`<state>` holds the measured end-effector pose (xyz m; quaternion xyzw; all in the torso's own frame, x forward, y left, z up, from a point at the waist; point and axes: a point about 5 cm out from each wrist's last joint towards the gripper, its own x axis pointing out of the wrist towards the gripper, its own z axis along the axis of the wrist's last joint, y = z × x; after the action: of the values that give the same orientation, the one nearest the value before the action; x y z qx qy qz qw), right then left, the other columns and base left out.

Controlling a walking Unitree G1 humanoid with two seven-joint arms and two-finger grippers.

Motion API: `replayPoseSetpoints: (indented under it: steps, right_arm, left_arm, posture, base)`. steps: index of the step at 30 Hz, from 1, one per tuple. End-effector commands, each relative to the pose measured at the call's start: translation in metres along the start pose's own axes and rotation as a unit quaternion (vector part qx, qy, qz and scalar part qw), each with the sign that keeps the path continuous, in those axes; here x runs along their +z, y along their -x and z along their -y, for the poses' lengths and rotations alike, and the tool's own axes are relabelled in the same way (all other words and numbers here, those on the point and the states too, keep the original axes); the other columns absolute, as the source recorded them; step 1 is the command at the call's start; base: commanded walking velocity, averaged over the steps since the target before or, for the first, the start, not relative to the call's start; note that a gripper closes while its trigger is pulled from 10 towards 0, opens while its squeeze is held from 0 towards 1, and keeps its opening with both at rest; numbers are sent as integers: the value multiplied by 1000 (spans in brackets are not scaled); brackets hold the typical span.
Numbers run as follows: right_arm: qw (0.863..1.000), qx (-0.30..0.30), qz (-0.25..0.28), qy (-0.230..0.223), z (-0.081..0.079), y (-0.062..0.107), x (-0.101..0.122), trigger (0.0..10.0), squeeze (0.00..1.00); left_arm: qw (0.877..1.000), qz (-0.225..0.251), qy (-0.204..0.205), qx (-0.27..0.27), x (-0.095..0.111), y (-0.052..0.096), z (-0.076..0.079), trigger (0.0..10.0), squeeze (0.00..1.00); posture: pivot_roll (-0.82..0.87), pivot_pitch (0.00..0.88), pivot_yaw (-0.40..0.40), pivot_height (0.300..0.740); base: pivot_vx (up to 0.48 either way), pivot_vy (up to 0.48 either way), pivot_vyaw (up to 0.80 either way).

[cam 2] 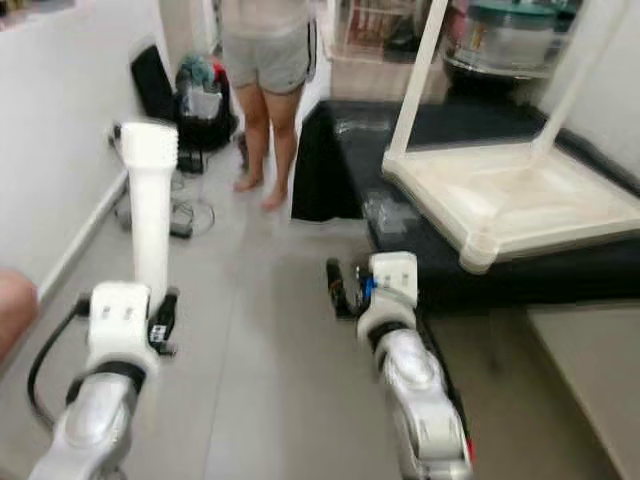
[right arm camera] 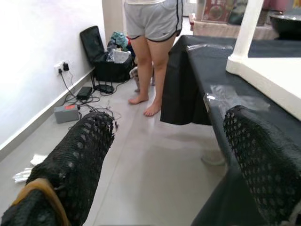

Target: Building children table

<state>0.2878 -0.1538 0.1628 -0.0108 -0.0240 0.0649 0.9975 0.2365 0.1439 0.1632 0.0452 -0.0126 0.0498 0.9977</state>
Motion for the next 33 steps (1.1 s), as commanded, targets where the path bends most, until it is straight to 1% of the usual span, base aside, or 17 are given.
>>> replayPoseSetpoints:
  steps: [1, 3, 9, 10, 12, 18, 23, 27, 33]
  right_arm:
    - [1000, 5, 3, -1, -3, 0, 0, 10000, 0]
    - [1000, 2, 2, -8, -2, 0, 0, 10000, 0]
    - [1000, 1, 3, -7, -2, 0, 0, 10000, 0]
    - [1000, -3, 3, -9, 0, -1, 1, 10000, 0]
    - [1000, -4, 4, -9, 0, -2, 1, 10000, 0]
    - [1000, -12, 10, -19, 5, -4, 4, 10000, 0]
    - [999, -18, 27, -37, 11, -7, 11, 10000, 0]
    - [998, -18, 37, -38, 13, -9, 15, 10000, 0]
    - [998, -21, 45, -39, 15, -12, 20, 10000, 0]
  left_arm:
    - [1000, -4, -7, 7, -2, -3, -6, 10000, 0]
    - [1000, 1, -11, 13, 1, -5, -10, 10000, 0]
    - [1000, 7, -13, 17, 4, -7, -13, 10000, 0]
    - [1000, 14, -18, 20, 7, -11, -17, 10000, 0]
    - [999, 16, -20, 21, 9, -12, -18, 10000, 0]
    - [999, 23, -27, 21, 11, -14, -20, 10000, 0]
    - [999, 32, -27, 13, 17, -16, -17, 10000, 0]
    - [999, 39, -36, 7, 20, -17, -16, 10000, 0]
    - [999, 37, -38, 12, 21, -17, -17, 10000, 0]
  posture:
    - [106, 79, -99, 740]
    - [106, 79, -96, 740]
    - [108, 79, -99, 740]
    - [109, 79, -101, 740]
    - [109, 79, -101, 740]
    - [109, 78, -99, 740]
    - [110, 78, -98, 740]
    - [113, 80, -97, 740]
    - [118, 79, -94, 740]
  base:
    - [337, -337, 0]
    - [345, -330, 0]
    - [350, -325, 0]
    - [352, -319, 0]
    - [352, -319, 0]
    - [348, -325, 0]
    - [304, -367, 0]
    - [0, -442, 0]
    - [0, -464, 0]
